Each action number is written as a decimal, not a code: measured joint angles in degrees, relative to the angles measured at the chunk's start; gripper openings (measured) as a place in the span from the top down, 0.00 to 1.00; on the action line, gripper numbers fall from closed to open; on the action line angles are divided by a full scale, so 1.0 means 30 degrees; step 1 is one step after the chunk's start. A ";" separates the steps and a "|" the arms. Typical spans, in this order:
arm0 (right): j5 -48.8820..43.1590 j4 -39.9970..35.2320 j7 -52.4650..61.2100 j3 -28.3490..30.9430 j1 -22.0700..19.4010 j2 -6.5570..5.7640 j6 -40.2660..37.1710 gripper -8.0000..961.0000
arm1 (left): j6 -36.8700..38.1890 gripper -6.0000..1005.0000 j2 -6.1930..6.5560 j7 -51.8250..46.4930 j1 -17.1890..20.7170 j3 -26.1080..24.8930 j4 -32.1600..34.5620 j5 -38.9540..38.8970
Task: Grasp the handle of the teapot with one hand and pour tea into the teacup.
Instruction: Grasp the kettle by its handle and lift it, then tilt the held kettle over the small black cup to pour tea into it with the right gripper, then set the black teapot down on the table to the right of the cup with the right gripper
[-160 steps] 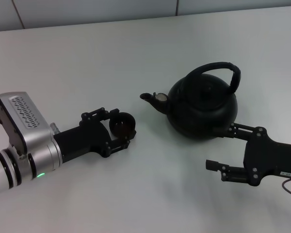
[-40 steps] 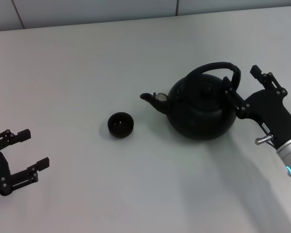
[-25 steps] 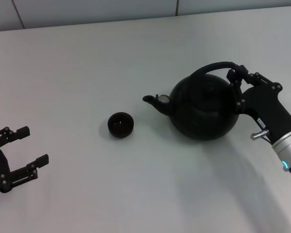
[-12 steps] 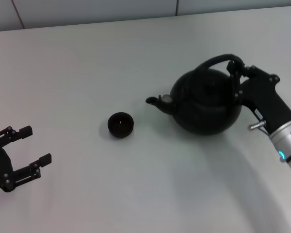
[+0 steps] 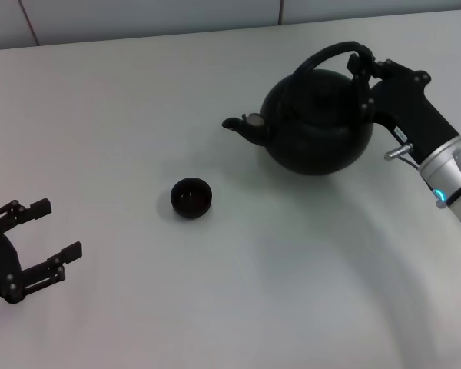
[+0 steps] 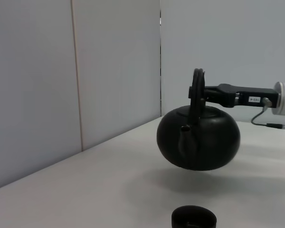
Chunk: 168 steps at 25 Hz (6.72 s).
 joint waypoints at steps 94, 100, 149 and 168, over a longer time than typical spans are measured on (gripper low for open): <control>-0.6149 -0.8407 0.1740 -0.7039 0.5238 0.0002 0.1360 0.89 | -0.0057 0.23 -0.0624 0.0526 -0.0108 -0.1040 0.0000 0.0000; -0.6134 -0.8501 0.1728 -0.7452 0.5239 0.0021 0.1497 0.89 | -0.0057 0.23 -0.0627 0.0527 -0.0115 -0.1047 0.0001 -0.0009; 0.1570 -0.5756 0.7353 -0.7271 0.0564 0.0050 0.0554 0.88 | 0.0082 0.23 -0.0656 0.0668 -0.0349 -0.1302 0.0031 -0.0030; 0.2250 -0.4423 0.6235 -0.7206 -0.0037 0.0049 0.1051 0.88 | 0.0121 0.23 -0.0698 0.0704 -0.0318 -0.1302 -0.0067 0.0027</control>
